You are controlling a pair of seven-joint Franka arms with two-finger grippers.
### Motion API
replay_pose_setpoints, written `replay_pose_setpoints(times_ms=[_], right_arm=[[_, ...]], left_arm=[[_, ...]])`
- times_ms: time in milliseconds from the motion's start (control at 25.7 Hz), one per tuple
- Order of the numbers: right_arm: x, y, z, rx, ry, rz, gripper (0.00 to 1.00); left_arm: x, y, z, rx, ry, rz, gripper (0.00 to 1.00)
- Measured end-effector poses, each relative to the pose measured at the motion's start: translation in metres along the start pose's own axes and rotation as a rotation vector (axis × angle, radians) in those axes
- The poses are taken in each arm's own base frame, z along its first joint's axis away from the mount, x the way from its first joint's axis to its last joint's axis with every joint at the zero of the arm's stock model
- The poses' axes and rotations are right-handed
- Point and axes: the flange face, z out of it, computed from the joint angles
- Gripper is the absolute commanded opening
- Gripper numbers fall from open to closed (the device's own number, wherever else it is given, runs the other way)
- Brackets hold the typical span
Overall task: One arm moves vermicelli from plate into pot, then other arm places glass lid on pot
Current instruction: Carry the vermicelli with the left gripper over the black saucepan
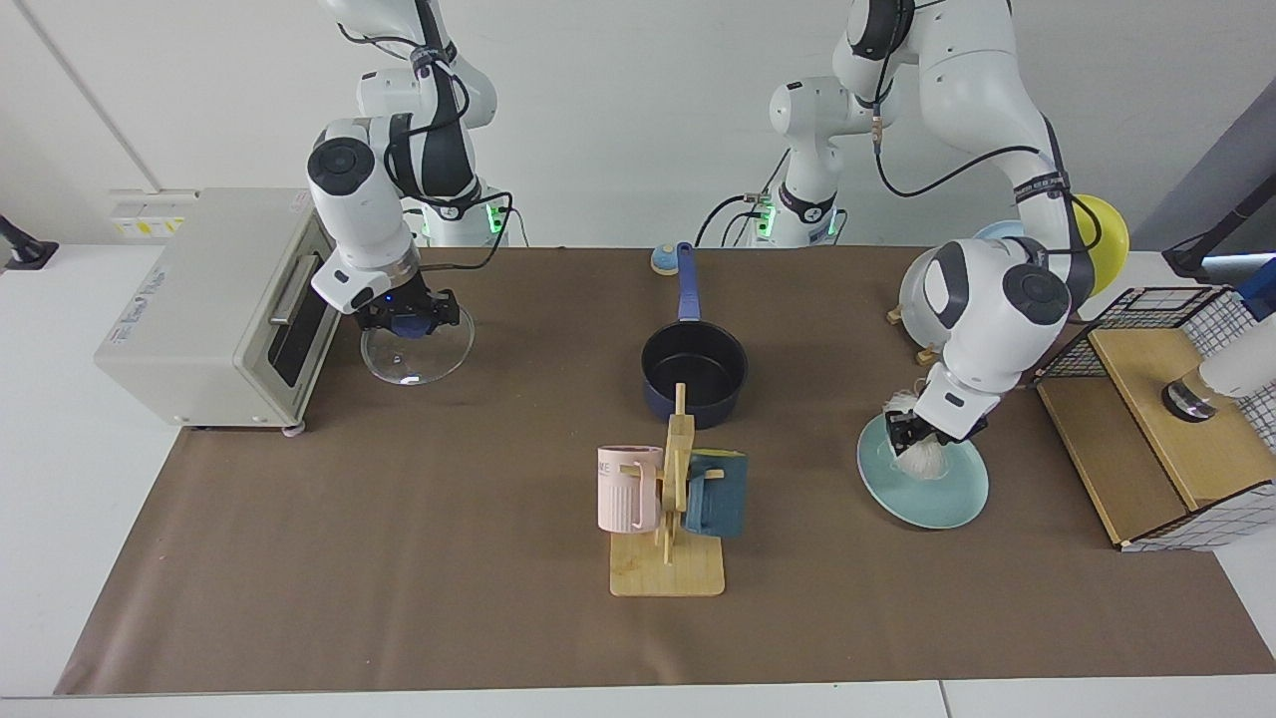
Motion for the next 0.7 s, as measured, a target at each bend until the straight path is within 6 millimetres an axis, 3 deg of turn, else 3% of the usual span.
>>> replay_pose_setpoints(times_ms=[156,390,545,701], right_arm=[[-0.011,0.001,-0.035,-0.004,0.01,0.004,0.0],[-0.03,0.003,-0.064,-0.009,0.01,0.01,0.0],[-0.03,0.005,-0.064,-0.008,0.01,0.014,0.0],[-0.029,0.006,-0.063,-0.007,0.008,0.017,0.0]], left_arm=[[-0.038,0.058,-0.036,-0.001,-0.071,-0.01,0.0],[-0.08,0.168,-0.04,-0.056,-0.123,-0.066,0.0],[-0.091,0.206,-0.028,-0.112,-0.08,-0.057,0.0],[-0.099,0.224,-0.001,-0.132,-0.067,-0.034,0.0]])
